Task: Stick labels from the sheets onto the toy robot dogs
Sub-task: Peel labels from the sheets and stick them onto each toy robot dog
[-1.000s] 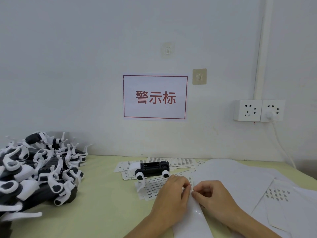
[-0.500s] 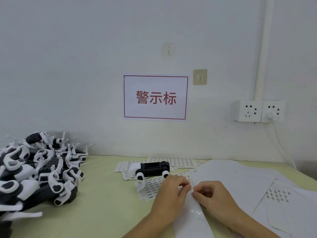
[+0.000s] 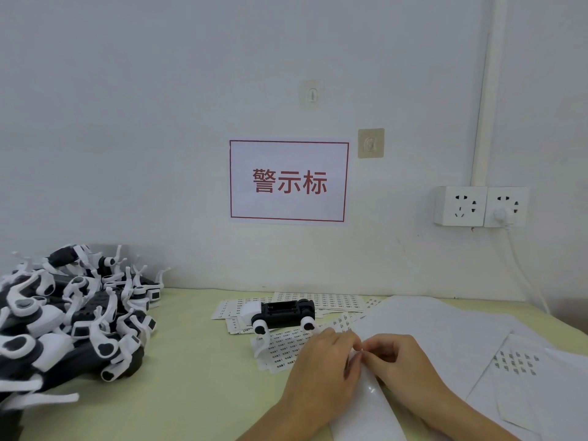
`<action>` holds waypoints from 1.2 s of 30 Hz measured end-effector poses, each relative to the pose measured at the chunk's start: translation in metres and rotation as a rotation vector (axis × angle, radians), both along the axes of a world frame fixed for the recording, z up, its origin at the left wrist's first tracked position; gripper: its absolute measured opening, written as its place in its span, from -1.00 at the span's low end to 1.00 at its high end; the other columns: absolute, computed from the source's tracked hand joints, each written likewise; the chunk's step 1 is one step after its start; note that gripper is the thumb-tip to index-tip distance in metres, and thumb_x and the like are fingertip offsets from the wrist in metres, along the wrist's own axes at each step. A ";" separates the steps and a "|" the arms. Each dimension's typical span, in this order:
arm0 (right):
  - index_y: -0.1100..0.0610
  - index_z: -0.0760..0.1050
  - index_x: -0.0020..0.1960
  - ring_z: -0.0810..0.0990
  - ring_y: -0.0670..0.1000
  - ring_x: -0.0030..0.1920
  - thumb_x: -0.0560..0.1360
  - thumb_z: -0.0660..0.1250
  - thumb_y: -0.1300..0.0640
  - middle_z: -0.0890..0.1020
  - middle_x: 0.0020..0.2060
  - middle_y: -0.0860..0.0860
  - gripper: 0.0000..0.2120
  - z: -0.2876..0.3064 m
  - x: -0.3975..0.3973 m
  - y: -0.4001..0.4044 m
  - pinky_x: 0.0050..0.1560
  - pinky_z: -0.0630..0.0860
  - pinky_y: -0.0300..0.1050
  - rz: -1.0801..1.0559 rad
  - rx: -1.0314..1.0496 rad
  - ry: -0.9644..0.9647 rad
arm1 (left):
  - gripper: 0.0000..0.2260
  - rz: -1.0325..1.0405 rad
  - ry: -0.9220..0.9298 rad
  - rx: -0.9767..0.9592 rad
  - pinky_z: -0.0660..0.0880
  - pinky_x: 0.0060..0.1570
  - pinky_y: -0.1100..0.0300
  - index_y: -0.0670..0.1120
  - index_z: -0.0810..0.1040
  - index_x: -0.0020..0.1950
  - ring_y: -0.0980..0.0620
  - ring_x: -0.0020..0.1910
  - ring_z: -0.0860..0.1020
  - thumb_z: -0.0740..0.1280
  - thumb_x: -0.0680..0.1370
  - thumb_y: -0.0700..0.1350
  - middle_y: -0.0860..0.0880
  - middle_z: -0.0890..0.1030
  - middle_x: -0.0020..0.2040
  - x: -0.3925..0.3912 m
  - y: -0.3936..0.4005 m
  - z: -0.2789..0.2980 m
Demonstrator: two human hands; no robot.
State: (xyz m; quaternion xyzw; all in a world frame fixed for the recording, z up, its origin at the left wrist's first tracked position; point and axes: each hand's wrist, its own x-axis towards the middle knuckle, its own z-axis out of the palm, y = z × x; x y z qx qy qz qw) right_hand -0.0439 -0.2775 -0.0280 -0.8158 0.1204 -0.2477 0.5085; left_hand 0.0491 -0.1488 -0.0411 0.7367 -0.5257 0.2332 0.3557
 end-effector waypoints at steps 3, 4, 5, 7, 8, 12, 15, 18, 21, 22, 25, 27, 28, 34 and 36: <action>0.08 0.71 -0.22 0.71 -0.01 -0.19 0.52 0.39 0.28 0.73 -0.27 0.01 -0.79 -0.001 0.001 -0.001 -0.14 0.55 -0.21 -0.020 0.017 -0.001 | -0.82 0.018 0.041 0.024 0.21 -0.10 0.33 0.02 0.55 0.12 0.16 -0.13 0.33 0.21 0.62 0.03 0.16 0.36 -0.19 0.000 0.000 -0.001; 0.08 0.71 -0.22 0.71 -0.01 -0.19 0.52 0.39 0.28 0.73 -0.27 0.01 -0.79 -0.001 0.001 -0.002 -0.14 0.55 -0.21 -0.022 0.018 0.000 | -0.81 0.018 0.051 0.029 0.22 -0.09 0.32 0.02 0.55 0.14 0.14 -0.11 0.36 0.21 0.62 0.03 0.15 0.36 -0.18 0.000 0.000 0.000; 0.07 0.71 -0.22 0.71 -0.01 -0.19 0.52 0.38 0.28 0.73 -0.27 0.01 -0.78 -0.001 0.001 -0.002 -0.13 0.56 -0.20 -0.022 0.019 0.001 | -0.80 0.018 0.056 0.034 0.23 -0.08 0.32 0.02 0.55 0.15 0.13 -0.09 0.38 0.20 0.63 0.04 0.15 0.36 -0.17 0.000 0.000 0.000; 0.06 0.71 -0.21 0.71 -0.01 -0.18 0.52 0.38 0.28 0.73 -0.26 0.00 -0.78 -0.001 0.000 -0.002 -0.09 0.58 -0.15 -0.022 0.020 0.006 | -0.78 0.020 0.067 0.037 0.25 -0.07 0.32 0.03 0.55 0.17 0.13 -0.07 0.40 0.20 0.63 0.05 0.15 0.37 -0.16 0.000 0.000 0.000; 0.06 0.71 -0.20 0.71 -0.01 -0.17 0.52 0.38 0.28 0.73 -0.25 0.00 -0.79 -0.002 0.000 -0.002 -0.07 0.59 -0.12 -0.022 0.018 0.008 | -0.78 0.022 0.075 0.037 0.25 -0.07 0.32 0.03 0.54 0.18 0.14 -0.07 0.39 0.19 0.64 0.05 0.15 0.37 -0.16 0.000 0.000 -0.001; 0.08 0.71 -0.17 0.71 0.00 -0.14 0.52 0.38 0.28 0.74 -0.24 0.00 -0.81 -0.002 0.001 -0.002 0.01 0.61 -0.03 -0.031 0.016 0.011 | -0.76 0.021 0.085 0.037 0.24 -0.06 0.33 0.03 0.54 0.22 0.17 -0.09 0.36 0.18 0.64 0.04 0.17 0.36 -0.15 0.000 0.001 0.000; 0.08 0.71 -0.16 0.71 0.00 -0.14 0.52 0.37 0.28 0.74 -0.23 -0.01 -0.81 -0.001 0.001 -0.002 0.03 0.61 -0.01 -0.045 0.020 0.011 | -0.75 0.011 0.081 0.036 0.23 -0.05 0.35 0.03 0.56 0.23 0.18 -0.06 0.38 0.17 0.64 0.03 0.18 0.37 -0.13 -0.002 0.001 0.001; 0.07 0.71 -0.15 0.71 -0.02 -0.14 0.53 0.36 0.28 0.74 -0.23 -0.02 -0.80 -0.002 0.001 -0.002 0.04 0.61 0.00 -0.056 0.016 0.019 | -0.74 0.001 0.068 0.036 0.30 -0.01 0.30 0.01 0.56 0.22 0.18 -0.01 0.38 0.16 0.64 0.01 0.12 0.51 -0.08 -0.001 0.001 0.001; 0.07 0.71 -0.13 0.70 -0.04 -0.13 0.53 0.37 0.26 0.74 -0.22 -0.03 -0.82 -0.002 0.001 -0.002 0.05 0.61 0.00 -0.076 0.011 0.022 | -0.74 0.004 0.042 0.048 0.32 0.02 0.29 -0.03 0.56 0.21 0.13 0.05 0.39 0.14 0.63 -0.04 0.04 0.53 0.00 -0.001 0.000 0.000; 0.07 0.71 -0.12 0.70 -0.05 -0.13 0.53 0.37 0.26 0.74 -0.22 -0.04 -0.82 -0.002 0.001 -0.002 0.05 0.61 -0.01 -0.080 0.011 0.021 | -0.74 0.005 0.033 0.054 0.33 0.02 0.28 -0.04 0.56 0.21 0.12 0.05 0.38 0.14 0.63 -0.05 0.04 0.50 0.00 -0.001 0.000 0.000; 0.06 0.71 -0.12 0.70 -0.07 -0.13 0.53 0.37 0.26 0.74 -0.21 -0.06 -0.82 -0.001 0.001 -0.002 0.05 0.61 -0.03 -0.086 0.006 0.020 | -0.74 0.024 0.010 0.070 0.33 -0.01 0.26 -0.05 0.54 0.20 0.11 0.04 0.35 0.12 0.62 -0.06 0.04 0.44 0.01 -0.001 0.001 0.000; 0.07 0.71 -0.11 0.70 -0.06 -0.12 0.53 0.36 0.27 0.74 -0.21 -0.05 -0.82 0.000 0.000 -0.001 0.05 0.61 -0.04 -0.086 0.009 0.023 | -0.74 0.039 0.005 0.080 0.30 -0.07 0.28 -0.04 0.52 0.20 0.11 0.01 0.34 0.11 0.63 -0.04 0.05 0.40 0.01 -0.002 0.001 0.001; 0.07 0.71 -0.11 0.70 -0.06 -0.12 0.53 0.36 0.27 0.74 -0.21 -0.05 -0.82 0.000 0.000 -0.001 0.05 0.61 -0.04 -0.086 0.010 0.025 | -0.74 0.044 0.004 0.085 0.29 -0.09 0.28 -0.04 0.52 0.20 0.11 -0.01 0.34 0.10 0.63 -0.04 0.05 0.39 0.02 -0.002 0.001 0.002; 0.05 0.71 -0.11 0.70 -0.08 -0.14 0.54 0.36 0.26 0.74 -0.21 -0.06 -0.81 0.001 -0.001 -0.001 -0.03 0.59 -0.12 -0.083 0.005 0.025 | -0.72 0.076 0.030 0.109 0.38 -0.05 0.23 -0.04 0.48 0.29 0.09 -0.03 0.37 0.11 0.63 -0.08 0.05 0.35 0.12 -0.003 0.002 0.003; 0.05 0.71 -0.10 0.70 -0.08 -0.13 0.54 0.35 0.26 0.74 -0.20 -0.07 -0.80 0.001 -0.001 0.000 -0.02 0.59 -0.12 -0.078 0.003 0.027 | -0.69 0.084 0.040 0.127 0.41 0.00 0.19 -0.03 0.46 0.33 0.07 0.01 0.39 0.11 0.63 -0.08 0.04 0.33 0.19 -0.003 0.003 0.003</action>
